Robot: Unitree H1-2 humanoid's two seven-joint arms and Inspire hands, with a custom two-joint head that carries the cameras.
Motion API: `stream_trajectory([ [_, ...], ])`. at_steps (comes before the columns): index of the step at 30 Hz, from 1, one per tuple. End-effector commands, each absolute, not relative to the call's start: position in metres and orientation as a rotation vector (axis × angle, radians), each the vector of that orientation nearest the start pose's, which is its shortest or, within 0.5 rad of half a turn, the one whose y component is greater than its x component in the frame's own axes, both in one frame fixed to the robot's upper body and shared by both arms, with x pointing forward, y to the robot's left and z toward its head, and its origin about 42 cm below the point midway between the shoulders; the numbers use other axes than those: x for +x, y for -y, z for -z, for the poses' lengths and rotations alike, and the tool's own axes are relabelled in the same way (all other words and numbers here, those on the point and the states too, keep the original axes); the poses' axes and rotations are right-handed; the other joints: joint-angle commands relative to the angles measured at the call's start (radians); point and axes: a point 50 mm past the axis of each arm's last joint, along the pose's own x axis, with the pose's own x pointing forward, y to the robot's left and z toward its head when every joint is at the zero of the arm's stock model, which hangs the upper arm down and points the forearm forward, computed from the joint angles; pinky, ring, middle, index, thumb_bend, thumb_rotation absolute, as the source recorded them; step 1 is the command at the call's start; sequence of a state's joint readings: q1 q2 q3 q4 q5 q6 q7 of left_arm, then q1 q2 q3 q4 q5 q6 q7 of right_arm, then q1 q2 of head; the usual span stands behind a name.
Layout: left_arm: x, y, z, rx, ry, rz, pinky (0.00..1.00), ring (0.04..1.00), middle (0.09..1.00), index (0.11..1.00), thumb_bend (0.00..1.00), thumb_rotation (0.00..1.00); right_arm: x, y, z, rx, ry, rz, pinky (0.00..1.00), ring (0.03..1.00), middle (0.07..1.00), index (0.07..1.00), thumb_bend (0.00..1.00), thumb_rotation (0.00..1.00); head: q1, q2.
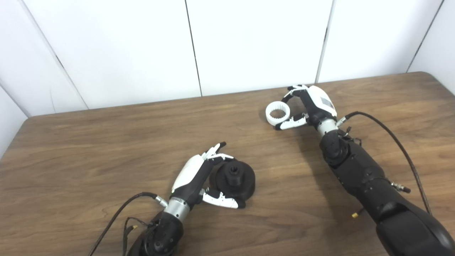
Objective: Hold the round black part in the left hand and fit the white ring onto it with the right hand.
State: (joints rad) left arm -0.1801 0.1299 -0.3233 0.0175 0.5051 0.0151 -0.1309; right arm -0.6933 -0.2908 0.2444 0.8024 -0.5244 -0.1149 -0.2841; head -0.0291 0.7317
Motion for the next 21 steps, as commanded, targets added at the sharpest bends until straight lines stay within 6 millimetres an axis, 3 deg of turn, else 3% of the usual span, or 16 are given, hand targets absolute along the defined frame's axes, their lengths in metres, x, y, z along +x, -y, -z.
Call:
stream_trajectory([
  [1, 0.328, -0.147, -0.143, 0.683, 0.223, 0.425, 1.0, 1.0, 1.0, 0.641, 0.96, 0.25, 0.498, 0.256, -0.183, -0.95, 0.226, 0.058, 1.0, 0.938, 0.854, 0.483, 0.52, 0.14, 0.0, 0.001],
  [21, 0.332, -0.15, -0.142, 0.685, 0.222, 0.416, 1.0, 1.0, 1.0, 0.637, 0.96, 0.23, 0.483, 0.252, -0.199, -0.838, 0.295, 0.076, 1.0, 0.952, 0.851, 0.483, 0.52, 0.14, 0.002, 0.001],
])
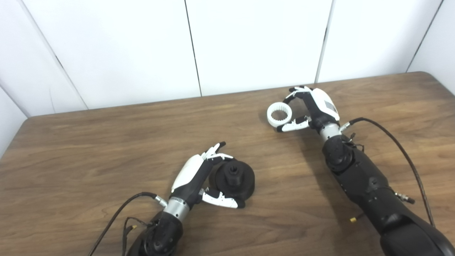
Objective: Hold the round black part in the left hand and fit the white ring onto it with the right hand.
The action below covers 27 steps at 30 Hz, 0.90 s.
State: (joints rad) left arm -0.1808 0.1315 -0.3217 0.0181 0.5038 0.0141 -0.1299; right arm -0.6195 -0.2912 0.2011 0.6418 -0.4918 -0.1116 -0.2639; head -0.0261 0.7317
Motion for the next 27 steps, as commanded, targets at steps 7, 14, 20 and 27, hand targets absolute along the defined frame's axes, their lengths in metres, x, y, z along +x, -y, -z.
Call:
stream_trajectory([
  [7, 0.332, -0.151, -0.142, 0.687, 0.221, 0.412, 1.0, 1.0, 1.0, 0.639, 0.96, 0.23, 0.476, 0.255, -0.206, -0.806, 0.307, 0.08, 1.0, 0.959, 0.851, 0.482, 0.52, 0.14, 0.001, 0.004],
  [14, 0.333, -0.152, -0.142, 0.693, 0.216, 0.413, 1.0, 1.0, 1.0, 0.641, 0.96, 0.23, 0.463, 0.256, -0.218, -0.784, 0.327, 0.066, 0.95, 0.955, 0.86, 0.483, 0.52, 0.14, -0.001, 0.004],
  [20, 0.334, -0.152, -0.143, 0.693, 0.22, 0.41, 1.0, 1.0, 1.0, 0.639, 0.96, 0.22, 0.447, 0.253, -0.229, -0.758, 0.365, 0.032, 0.91, 0.955, 0.864, 0.483, 0.52, 0.14, 0.001, 0.005],
  [27, 0.335, -0.153, -0.145, 0.699, 0.213, 0.411, 1.0, 1.0, 1.0, 0.645, 0.95, 0.24, 0.428, 0.246, -0.24, -0.744, 0.41, -0.002, 0.89, 0.946, 0.86, 0.483, 0.52, 0.14, 0.007, 0.008],
])
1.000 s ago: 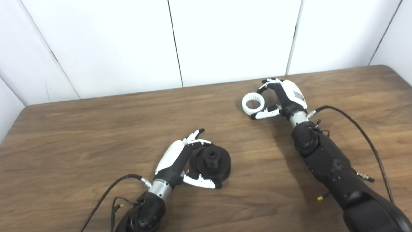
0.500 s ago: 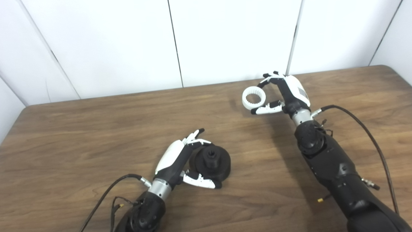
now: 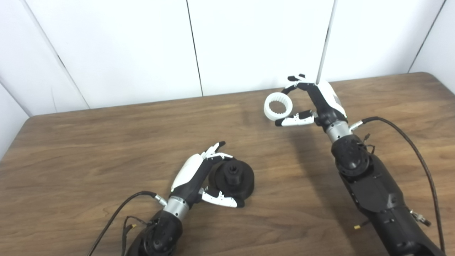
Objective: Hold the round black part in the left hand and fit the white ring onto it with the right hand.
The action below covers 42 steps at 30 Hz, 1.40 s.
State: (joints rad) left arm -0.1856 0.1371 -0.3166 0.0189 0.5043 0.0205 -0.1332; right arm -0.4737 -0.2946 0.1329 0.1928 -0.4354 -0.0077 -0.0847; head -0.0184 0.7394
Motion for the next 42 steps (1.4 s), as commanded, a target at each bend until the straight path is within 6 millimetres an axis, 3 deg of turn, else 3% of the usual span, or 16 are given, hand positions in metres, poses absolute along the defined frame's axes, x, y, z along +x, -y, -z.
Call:
stream_trajectory([
  [1, 0.336, -0.153, -0.144, 0.7, 0.213, 0.41, 1.0, 1.0, 1.0, 0.645, 0.95, 0.24, 0.425, 0.244, -0.242, -0.741, 0.416, -0.01, 0.89, 0.945, 0.859, 0.483, 0.52, 0.14, 0.001, 0.001],
  [15, 0.339, -0.152, -0.144, 0.7, 0.214, 0.403, 1.0, 1.0, 1.0, 0.644, 0.94, 0.22, 0.388, 0.232, -0.249, -0.707, 0.509, -0.114, 0.87, 0.93, 0.844, 0.482, 0.52, 0.14, 0.014, 0.006],
  [23, 0.343, -0.152, -0.144, 0.7, 0.223, 0.398, 1.0, 1.0, 1.0, 0.64, 0.94, 0.21, 0.367, 0.221, -0.249, -0.658, 0.53, -0.172, 0.94, 0.938, 0.847, 0.481, 0.52, 0.14, 0.024, 0.006],
  [42, 0.345, -0.14, -0.141, 0.704, 0.217, 0.4, 1.0, 1.0, 1.0, 0.641, 0.95, 0.21, 0.333, 0.201, -0.235, -0.618, 0.532, -0.296, 0.86, 0.918, 0.843, 0.481, 0.52, 0.14, 0.123, 0.011],
])
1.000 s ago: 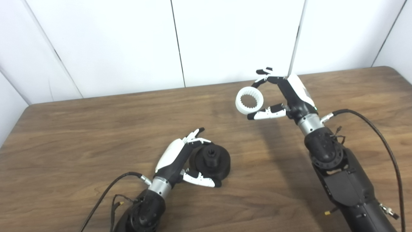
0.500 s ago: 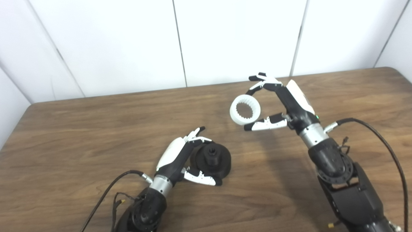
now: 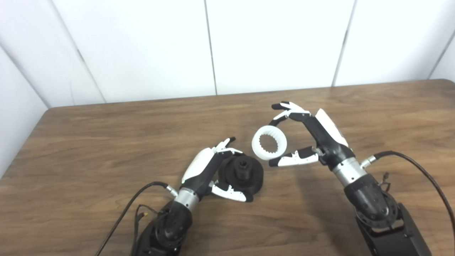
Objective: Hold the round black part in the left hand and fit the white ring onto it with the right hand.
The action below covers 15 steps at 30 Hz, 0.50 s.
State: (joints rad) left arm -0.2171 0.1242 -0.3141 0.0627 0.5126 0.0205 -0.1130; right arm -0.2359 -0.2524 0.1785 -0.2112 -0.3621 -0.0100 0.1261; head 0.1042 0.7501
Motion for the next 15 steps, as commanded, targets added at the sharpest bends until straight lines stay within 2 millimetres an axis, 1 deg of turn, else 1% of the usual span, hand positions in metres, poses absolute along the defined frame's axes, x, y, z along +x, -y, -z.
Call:
stream_trajectory([
  [1, 0.3453, -0.1392, -0.1412, 0.705, 0.215, 0.4, 1.0, 1.0, 1.0, 0.642, 0.95, 0.21, 0.3315, 0.1994, -0.2347, -0.615, 0.532, -0.304, 0.86, 0.919, 0.843, 0.481, 0.52, 0.14, 0.003, 0.001],
  [10, 0.3449, -0.1336, -0.1412, 0.702, 0.215, 0.395, 1.0, 1.0, 1.0, 0.641, 0.96, 0.21, 0.3251, 0.1906, -0.2329, -0.611, 0.532, -0.347, 0.83, 0.918, 0.843, 0.481, 0.52, 0.14, 0.014, 0.005],
  [15, 0.3442, -0.1335, -0.1409, 0.701, 0.216, 0.396, 1.0, 1.0, 1.0, 0.645, 0.95, 0.22, 0.3237, 0.1894, -0.2288, -0.619, 0.52, -0.374, 0.83, 0.921, 0.848, 0.481, 0.52, 0.14, 0.013, 0.008],
])
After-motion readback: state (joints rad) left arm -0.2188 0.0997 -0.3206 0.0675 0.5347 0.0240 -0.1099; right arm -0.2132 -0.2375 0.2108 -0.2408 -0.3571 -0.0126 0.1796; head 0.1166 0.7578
